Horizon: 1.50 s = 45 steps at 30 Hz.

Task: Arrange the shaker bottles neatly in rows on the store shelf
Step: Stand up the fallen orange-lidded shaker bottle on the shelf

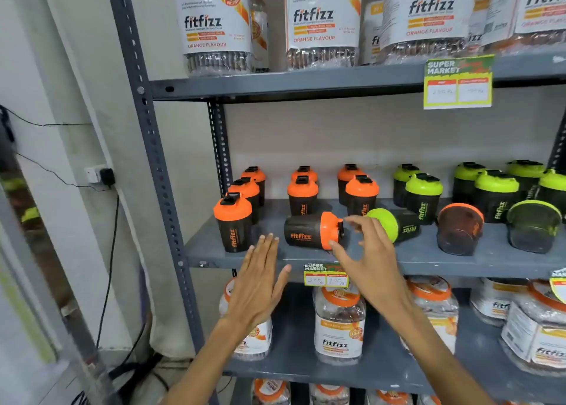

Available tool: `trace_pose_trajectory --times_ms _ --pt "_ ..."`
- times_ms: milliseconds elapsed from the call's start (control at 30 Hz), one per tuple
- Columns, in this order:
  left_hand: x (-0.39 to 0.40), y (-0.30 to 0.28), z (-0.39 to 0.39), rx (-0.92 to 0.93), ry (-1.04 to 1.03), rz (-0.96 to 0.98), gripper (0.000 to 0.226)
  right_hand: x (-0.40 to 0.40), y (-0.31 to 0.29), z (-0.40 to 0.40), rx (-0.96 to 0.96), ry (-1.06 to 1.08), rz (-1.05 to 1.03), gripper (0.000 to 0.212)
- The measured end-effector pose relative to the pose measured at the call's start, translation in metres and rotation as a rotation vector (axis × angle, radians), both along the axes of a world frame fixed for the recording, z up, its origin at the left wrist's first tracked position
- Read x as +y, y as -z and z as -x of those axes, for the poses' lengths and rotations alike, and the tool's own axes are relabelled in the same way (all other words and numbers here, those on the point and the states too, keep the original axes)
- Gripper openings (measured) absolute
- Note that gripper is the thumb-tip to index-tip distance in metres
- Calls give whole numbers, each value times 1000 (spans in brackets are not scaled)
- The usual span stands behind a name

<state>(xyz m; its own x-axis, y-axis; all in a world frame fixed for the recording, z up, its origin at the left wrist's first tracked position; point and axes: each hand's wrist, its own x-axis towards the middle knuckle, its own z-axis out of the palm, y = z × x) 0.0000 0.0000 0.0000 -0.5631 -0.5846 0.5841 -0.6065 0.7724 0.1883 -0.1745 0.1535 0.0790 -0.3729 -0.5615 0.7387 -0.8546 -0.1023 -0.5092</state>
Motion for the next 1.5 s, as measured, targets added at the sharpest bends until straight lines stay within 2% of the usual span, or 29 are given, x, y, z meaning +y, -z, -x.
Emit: trace_pose_trajectory --times_ms 133,267,333,467,567,733,833,1133,1267,1433,1500 --pt "-16 -1 8 -128 -54 21 69 -50 -5 7 -274 55 -291 86" --pt "-28 -1 11 -173 -53 8 66 -87 4 11 -491 69 -305 113" --pt "-34 -2 10 -194 -54 22 65 -97 8 15 -555 73 -310 111" --pt "-39 2 10 -233 -44 51 64 -104 16 21 -576 82 -271 91" --pt "-41 4 9 -234 -47 67 64 -102 19 23 -593 64 -211 92" --pt "-41 6 9 -205 -39 80 63 -98 10 25 -548 2 -67 93" --pt "-41 6 10 -201 -41 74 62 -101 -7 29 -455 -76 -72 92" --pt "-41 5 9 -186 -47 47 61 -129 -55 35 -13 -110 -510 104" --pt "-39 4 9 -170 -47 36 62 -136 -50 37 -13 -138 -568 107" --pt "-38 3 10 -151 -57 26 56 -129 -41 38 -82 -169 -521 118" --pt "-38 4 11 -150 -59 27 57 -117 -40 42 -103 -181 -476 115"
